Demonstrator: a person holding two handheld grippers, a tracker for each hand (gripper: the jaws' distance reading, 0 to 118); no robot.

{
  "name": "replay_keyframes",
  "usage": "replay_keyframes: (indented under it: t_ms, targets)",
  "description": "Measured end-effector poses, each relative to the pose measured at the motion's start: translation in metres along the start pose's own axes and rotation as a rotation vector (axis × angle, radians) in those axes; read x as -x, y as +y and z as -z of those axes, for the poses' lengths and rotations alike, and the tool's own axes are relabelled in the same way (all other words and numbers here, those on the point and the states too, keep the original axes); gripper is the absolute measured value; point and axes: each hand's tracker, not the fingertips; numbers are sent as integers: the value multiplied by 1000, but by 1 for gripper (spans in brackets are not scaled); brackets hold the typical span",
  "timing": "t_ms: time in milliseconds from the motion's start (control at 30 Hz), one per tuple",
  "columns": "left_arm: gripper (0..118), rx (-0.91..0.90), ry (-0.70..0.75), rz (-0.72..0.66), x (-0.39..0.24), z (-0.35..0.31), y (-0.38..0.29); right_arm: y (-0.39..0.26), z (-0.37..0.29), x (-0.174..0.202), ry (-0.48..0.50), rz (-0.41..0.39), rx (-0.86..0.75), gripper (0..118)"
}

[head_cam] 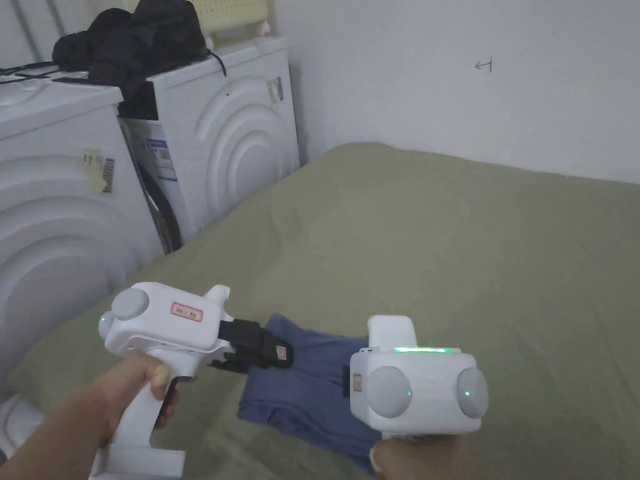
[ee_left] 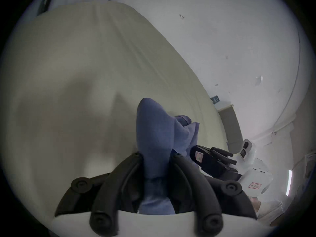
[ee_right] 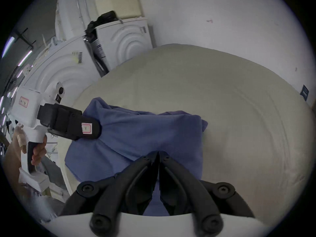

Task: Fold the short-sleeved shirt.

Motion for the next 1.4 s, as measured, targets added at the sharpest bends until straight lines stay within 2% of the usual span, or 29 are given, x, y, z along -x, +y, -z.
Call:
replay_keyframes:
  t_ms: [133,233,267,333,367,433,467,500,533,567,600,733,833,933,1000,1100,1267,1400]
  targets:
    - [23,-23,43,-24,18,-18,6,8,20,26,54,9,17,7]
    - [24,-29,51,-19,18,-22,11,7,23,34,54,3,20,7]
    - [28,-22,57,-19,11,-23,10,7,22,34,50,3,21,7]
    - [76,-10,188,46,-4,-27,14,7,17,30,52,14,17,7]
    - [87,-33,301,99,-15,-33,17,7,13,27,51,18,18,7]
    - [86,-123,341,111,-27,-55,19,6,2,21,50,15,12,7]
    - [83,-171,335,69,-35,-65,19,6,-4,17,44,16,5,7]
    - [70,-231,317,39,-44,-76,16,6,-12,11,41,20,0,7]
    - [48,-282,294,30,-50,-86,13,5,-19,5,41,26,-4,7]
    - [19,-330,267,53,-63,-92,7,3,-28,-3,36,35,-9,7]
    - [3,-365,274,94,-79,-92,-3,2,-37,-11,36,41,-13,7]
    - [1,-314,307,225,-138,-55,-31,-13,-83,-54,-8,37,-43,7]
    - [1,-216,280,286,-187,6,-63,-31,-128,-101,-61,46,-79,7]
    - [0,-183,245,315,-234,72,-91,-51,-173,-159,-130,62,-105,7]
    - [0,-160,155,311,-276,114,-117,-69,-210,-203,-191,79,-122,7]
    - [0,-175,124,392,-348,163,-158,-96,-264,-267,-277,109,-156,7]
    - [0,-190,65,536,-448,206,-219,-146,-351,-359,-447,165,-186,7]
    - [0,-170,64,617,-495,220,-251,-179,-405,-403,-554,198,-216,7]
